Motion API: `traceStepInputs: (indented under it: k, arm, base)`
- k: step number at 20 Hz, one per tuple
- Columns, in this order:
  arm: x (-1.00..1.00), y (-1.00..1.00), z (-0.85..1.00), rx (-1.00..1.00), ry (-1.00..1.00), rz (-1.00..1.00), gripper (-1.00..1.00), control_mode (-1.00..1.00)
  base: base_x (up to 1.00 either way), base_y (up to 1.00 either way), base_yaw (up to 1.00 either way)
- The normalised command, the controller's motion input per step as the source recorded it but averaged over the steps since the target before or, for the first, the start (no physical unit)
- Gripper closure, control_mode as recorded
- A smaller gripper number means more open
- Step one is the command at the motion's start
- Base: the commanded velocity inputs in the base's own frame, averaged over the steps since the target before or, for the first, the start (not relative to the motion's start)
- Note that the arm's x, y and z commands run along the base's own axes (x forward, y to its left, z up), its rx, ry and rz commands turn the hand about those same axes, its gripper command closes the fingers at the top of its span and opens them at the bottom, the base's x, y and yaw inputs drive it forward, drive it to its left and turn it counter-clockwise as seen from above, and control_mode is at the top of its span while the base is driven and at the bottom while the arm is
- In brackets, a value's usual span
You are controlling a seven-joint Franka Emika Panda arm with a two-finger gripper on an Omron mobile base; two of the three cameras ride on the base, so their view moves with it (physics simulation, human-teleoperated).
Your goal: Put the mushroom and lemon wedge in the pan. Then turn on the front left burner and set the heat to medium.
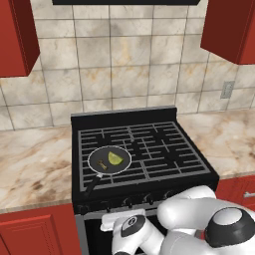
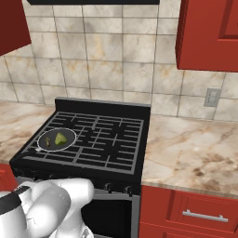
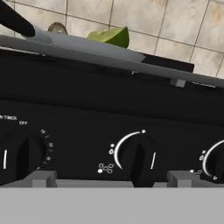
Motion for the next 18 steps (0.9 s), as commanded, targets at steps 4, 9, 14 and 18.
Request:
traceStepInputs:
  k: [4,9,14,18]
  arm:
    - [0.18,-0.42,0.00,0.12,0.03,0.09,-1.00,-1.00]
    - [0.16,-0.57,0.00,0.13,0.06,0.02,-1.00,-1.00]
    - [0.23,-0.69,0.03,0.19,0.06,0.00,-1.00,-1.00]
    - [0.39,-0.54,0.26,0.23,0.01,0.03,-1.00,-1.00]
  base:
    - [0.00,0.00,0.00]
    - [0.00,0.00,0.00]
    - [0.00,0.00,0.00]
    - [0.00,0.00,0.00]
